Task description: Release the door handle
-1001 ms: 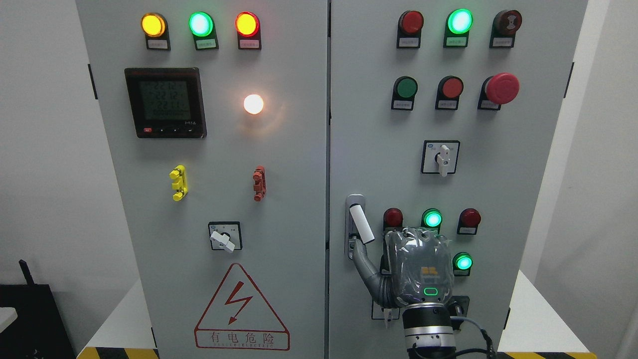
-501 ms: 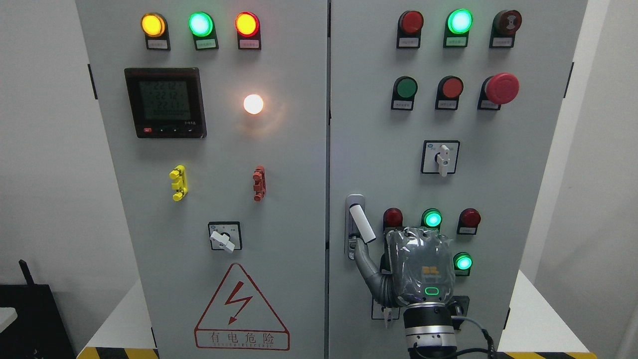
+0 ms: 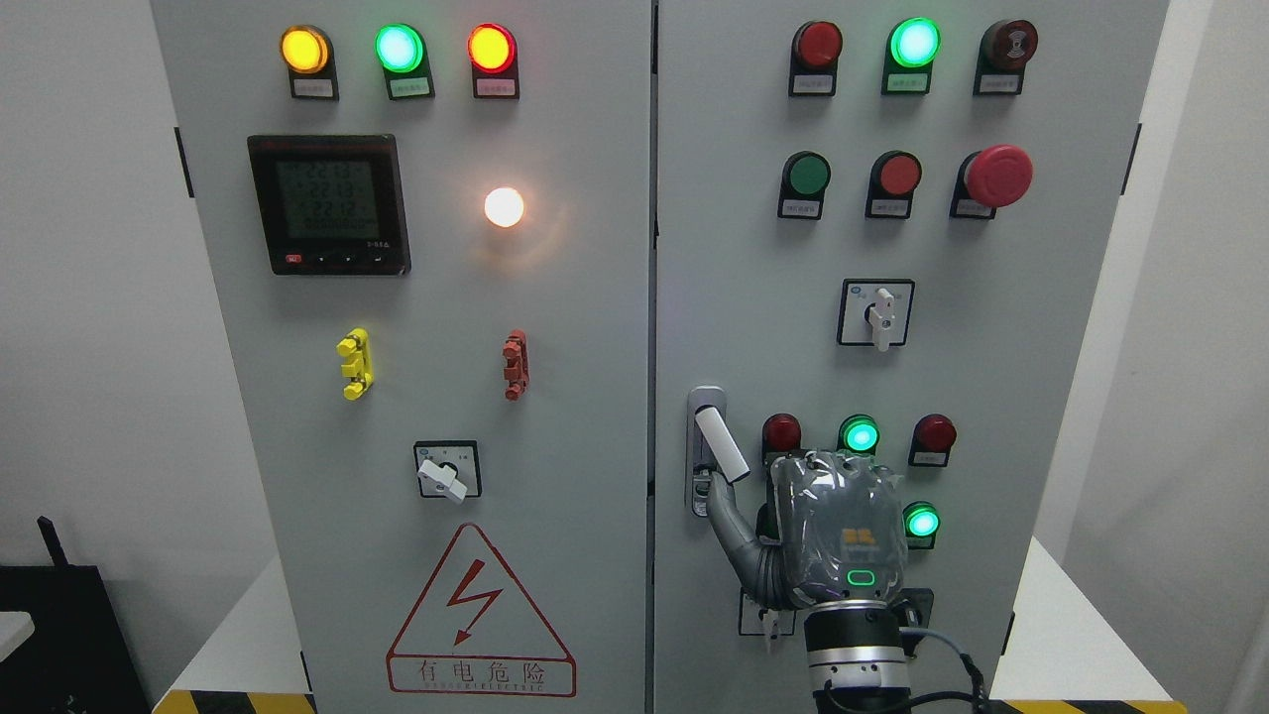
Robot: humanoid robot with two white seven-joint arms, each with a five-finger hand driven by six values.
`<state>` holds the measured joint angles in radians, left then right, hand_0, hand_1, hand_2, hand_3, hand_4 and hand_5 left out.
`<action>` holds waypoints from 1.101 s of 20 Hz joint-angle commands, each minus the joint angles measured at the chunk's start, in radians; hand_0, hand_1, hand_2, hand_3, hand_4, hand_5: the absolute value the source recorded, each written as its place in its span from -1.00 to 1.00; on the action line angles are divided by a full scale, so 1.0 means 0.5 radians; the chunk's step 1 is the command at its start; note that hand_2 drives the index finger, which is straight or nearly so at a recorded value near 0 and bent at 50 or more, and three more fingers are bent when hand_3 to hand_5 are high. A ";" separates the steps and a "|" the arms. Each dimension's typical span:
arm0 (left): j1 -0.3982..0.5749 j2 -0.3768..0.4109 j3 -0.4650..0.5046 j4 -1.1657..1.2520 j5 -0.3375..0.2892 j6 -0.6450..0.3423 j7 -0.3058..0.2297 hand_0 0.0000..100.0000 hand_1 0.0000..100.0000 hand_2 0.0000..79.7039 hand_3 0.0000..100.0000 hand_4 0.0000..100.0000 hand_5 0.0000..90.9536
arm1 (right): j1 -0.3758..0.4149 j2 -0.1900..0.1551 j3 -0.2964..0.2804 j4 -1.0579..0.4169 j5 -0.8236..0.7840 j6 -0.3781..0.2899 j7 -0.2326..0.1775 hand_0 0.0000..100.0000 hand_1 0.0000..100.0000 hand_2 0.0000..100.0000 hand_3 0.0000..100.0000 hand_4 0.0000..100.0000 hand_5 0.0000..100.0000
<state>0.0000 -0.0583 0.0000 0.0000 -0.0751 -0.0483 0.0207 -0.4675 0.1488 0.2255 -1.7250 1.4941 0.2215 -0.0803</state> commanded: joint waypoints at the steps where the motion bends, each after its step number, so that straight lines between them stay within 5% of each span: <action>1: -0.006 0.000 0.003 0.018 0.000 0.001 -0.002 -0.76 -0.22 -1.00 -1.00 -1.00 -1.00 | -0.001 0.000 -0.009 -0.002 0.000 -0.001 0.001 0.05 -0.76 0.98 1.00 1.00 0.97; 22: -0.006 0.000 0.003 0.018 0.000 0.001 -0.002 -0.76 -0.22 -1.00 -1.00 -1.00 -1.00 | -0.004 0.009 -0.031 -0.017 0.000 -0.004 0.001 0.06 -0.76 0.98 1.00 1.00 0.97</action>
<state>0.0000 -0.0583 0.0000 0.0000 -0.0751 -0.0482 0.0207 -0.4691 0.1513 0.2196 -1.7297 1.4941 0.2215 -0.0804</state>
